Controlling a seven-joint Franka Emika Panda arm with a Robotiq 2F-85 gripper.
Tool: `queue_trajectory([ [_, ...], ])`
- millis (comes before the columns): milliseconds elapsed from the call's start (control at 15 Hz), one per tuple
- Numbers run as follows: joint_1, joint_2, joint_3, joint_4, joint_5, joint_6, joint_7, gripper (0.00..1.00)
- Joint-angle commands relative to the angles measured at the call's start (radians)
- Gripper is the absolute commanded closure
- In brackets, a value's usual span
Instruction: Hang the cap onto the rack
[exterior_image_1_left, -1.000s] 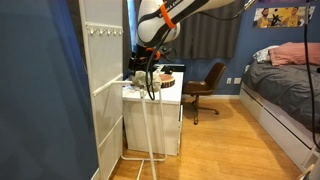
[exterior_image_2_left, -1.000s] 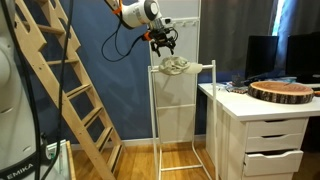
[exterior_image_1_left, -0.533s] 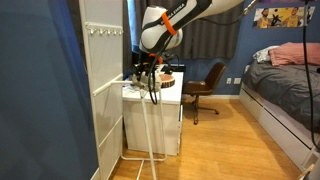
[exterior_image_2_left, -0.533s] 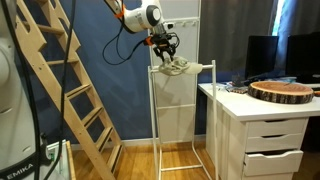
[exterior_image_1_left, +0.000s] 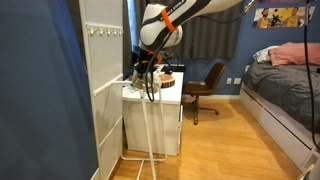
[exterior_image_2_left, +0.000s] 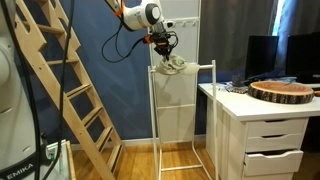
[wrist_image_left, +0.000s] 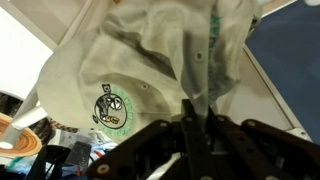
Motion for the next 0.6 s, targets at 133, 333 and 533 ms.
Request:
queue_trajectory([
  [133, 0.020, -0.096, -0.005, 0.008, 0.004, -0.114, 0.035, 0.97],
  [333, 0.023, -0.163, -0.005, -0.012, -0.006, -0.171, 0.101, 0.97],
  [533, 0.026, -0.242, 0.000, -0.050, -0.024, -0.239, 0.202, 0.97],
])
